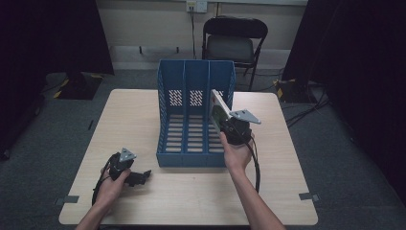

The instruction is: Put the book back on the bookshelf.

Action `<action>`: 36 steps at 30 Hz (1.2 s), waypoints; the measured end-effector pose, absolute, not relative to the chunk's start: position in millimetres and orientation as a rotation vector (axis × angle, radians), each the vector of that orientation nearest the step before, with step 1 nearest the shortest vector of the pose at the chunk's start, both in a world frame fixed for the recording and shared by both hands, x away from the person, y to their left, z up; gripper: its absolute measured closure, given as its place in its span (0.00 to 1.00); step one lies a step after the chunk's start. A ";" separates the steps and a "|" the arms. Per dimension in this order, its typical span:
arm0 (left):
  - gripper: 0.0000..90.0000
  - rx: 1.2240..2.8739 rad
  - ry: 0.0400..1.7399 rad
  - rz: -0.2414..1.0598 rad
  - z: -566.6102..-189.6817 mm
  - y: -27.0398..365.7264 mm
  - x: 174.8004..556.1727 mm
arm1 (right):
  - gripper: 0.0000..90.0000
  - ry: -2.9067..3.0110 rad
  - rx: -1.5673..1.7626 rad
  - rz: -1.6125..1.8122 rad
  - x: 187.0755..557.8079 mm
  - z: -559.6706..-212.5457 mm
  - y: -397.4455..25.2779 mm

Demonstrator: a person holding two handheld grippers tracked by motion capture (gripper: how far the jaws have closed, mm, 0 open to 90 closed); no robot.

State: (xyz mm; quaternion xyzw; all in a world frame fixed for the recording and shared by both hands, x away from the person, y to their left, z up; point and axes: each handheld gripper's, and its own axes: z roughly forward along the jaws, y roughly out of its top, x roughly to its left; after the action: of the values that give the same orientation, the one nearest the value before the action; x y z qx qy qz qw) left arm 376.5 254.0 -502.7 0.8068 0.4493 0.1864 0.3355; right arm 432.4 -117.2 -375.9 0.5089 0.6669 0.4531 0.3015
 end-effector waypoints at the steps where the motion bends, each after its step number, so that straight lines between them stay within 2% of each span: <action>1: 0.00 2.103 1.175 0.484 -502.7 253.9 376.4 | 0.85 1.769 1.352 1.198 434.5 -376.9 -115.9; 36: 0.00 2.119 1.163 0.494 -502.3 254.6 376.3 | 0.85 1.858 1.409 1.066 472.7 -413.1 -102.7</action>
State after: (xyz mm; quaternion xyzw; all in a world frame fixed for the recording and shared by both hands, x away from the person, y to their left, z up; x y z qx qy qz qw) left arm 376.3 254.6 -502.3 0.8105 0.4448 0.1889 0.3310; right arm 472.7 -102.7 -413.1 0.5269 0.6946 0.3985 0.2847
